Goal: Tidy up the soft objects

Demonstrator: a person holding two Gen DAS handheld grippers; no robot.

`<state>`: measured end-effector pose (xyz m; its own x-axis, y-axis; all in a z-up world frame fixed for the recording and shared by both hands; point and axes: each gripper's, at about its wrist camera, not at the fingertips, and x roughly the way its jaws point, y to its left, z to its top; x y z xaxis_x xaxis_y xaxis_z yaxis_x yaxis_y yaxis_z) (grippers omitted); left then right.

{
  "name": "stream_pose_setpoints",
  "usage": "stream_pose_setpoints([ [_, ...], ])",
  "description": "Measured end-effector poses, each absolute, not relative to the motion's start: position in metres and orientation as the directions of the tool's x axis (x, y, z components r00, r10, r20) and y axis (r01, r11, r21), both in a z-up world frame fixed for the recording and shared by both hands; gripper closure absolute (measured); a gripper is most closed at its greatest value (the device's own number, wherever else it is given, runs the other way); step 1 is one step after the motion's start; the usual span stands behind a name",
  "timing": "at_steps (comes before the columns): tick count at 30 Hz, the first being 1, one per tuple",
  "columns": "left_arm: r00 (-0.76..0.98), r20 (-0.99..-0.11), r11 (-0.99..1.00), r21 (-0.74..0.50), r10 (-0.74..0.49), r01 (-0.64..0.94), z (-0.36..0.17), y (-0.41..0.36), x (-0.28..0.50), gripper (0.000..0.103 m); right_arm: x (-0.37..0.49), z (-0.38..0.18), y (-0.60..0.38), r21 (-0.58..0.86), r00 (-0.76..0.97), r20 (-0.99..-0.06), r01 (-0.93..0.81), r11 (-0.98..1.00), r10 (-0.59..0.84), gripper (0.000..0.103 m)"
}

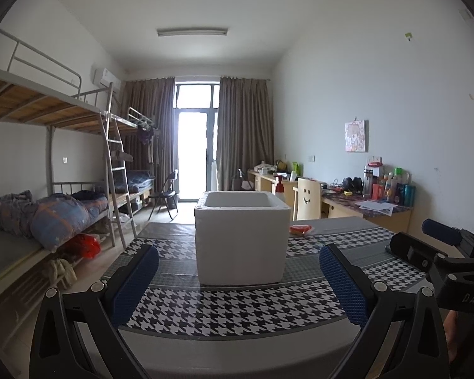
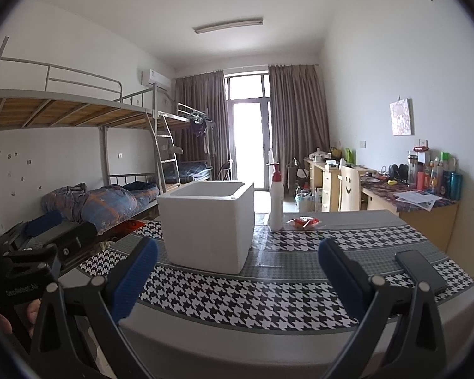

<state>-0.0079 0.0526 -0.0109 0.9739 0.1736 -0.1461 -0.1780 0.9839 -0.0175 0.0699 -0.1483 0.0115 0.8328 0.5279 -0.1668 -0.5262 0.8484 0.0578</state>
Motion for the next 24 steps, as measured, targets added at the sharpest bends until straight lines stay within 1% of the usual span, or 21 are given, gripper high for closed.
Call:
stream_pose_setpoints([
  [24,0.971,-0.163,0.984,-0.011,0.173,-0.177,-0.0095,0.0486,-0.0067,0.001,0.0737,0.0078,-0.1488,0.065,0.833,-0.180,-0.521,0.851,0.523,0.001],
])
